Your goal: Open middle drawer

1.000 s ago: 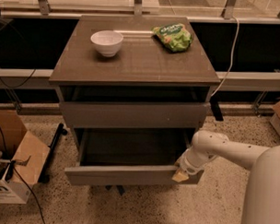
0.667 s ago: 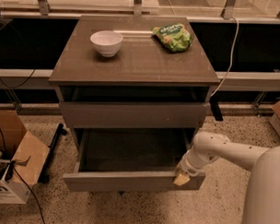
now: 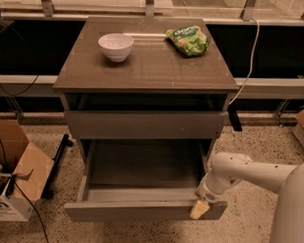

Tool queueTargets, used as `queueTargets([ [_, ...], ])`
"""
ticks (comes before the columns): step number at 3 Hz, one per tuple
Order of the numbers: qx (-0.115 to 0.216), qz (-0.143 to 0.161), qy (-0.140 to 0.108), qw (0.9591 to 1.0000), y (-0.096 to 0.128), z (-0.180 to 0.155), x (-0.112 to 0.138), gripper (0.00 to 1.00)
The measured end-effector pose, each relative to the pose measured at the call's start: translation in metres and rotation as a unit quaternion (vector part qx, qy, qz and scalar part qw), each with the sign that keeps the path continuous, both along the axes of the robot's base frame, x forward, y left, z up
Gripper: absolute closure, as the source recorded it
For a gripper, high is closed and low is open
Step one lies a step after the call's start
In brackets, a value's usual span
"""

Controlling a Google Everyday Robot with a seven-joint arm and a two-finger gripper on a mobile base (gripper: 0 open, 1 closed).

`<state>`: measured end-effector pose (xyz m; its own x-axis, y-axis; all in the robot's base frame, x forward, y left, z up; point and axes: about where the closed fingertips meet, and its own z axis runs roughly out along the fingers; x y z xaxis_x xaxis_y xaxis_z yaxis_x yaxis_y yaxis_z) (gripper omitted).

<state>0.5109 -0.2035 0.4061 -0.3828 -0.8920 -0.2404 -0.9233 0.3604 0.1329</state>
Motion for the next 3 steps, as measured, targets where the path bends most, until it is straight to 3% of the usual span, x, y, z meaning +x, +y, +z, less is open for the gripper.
queueTargets([
  [1,-0.01,-0.037,0.034,0.9987,-0.007,-0.005,-0.041,0.0],
  [2,-0.017,-0.069,0.064,0.9954,-0.009,-0.01,-0.073,0.0],
  [3,-0.017,-0.069,0.064,0.9954,-0.007,-0.008,-0.072,0.0],
])
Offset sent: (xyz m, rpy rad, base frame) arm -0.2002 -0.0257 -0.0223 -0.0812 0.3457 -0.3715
